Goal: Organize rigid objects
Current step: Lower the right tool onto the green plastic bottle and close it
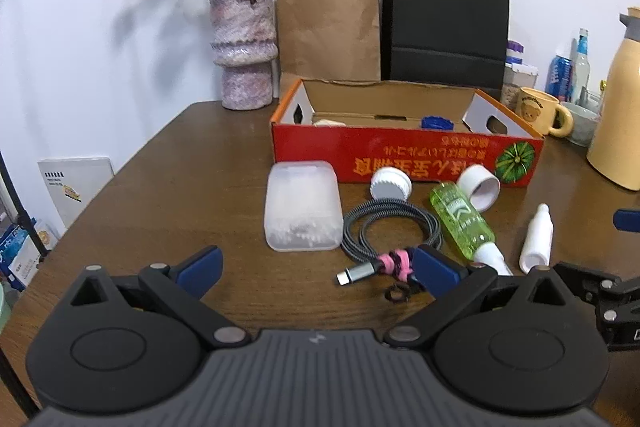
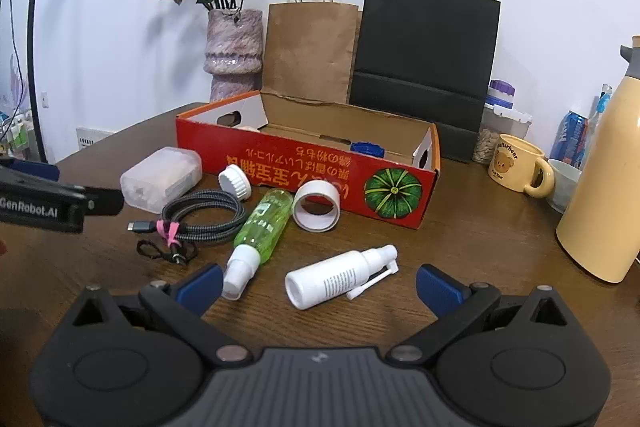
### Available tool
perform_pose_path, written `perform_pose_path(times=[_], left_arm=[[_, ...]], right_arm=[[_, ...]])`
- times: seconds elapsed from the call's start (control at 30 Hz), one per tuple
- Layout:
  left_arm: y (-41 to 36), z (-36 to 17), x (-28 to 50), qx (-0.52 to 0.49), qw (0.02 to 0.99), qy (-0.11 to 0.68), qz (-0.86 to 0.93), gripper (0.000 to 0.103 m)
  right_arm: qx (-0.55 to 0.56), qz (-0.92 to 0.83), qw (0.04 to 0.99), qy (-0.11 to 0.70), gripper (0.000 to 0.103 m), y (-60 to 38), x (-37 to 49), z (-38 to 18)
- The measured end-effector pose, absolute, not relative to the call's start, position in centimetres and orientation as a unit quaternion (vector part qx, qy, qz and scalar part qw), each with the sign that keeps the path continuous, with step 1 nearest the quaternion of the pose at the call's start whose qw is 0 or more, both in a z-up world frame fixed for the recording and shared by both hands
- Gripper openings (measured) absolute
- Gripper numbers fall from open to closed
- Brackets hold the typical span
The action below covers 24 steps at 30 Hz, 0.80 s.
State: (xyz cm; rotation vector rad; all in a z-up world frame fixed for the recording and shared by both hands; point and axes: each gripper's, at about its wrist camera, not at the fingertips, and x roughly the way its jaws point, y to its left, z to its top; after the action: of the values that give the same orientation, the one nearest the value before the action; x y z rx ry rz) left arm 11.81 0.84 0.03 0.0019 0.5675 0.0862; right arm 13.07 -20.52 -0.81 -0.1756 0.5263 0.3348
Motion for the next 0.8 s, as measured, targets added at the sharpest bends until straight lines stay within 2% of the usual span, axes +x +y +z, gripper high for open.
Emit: perform_pose_path(times=[0.6, 0.8], left_arm=[[1.8, -0.4, 12.5, -0.007, 0.957, 0.286, 0.045, 0.103], [2.6, -0.3, 12.7, -0.009, 0.958, 0.281, 0.052, 0.103]], right_arm=[[-0.1, 0.181, 0.943, 0.261, 0.103, -18.4, 14.2, -1.3], [-0.114, 0.182, 0.94, 0.264, 0.096, -16.8, 15.7, -1.4]])
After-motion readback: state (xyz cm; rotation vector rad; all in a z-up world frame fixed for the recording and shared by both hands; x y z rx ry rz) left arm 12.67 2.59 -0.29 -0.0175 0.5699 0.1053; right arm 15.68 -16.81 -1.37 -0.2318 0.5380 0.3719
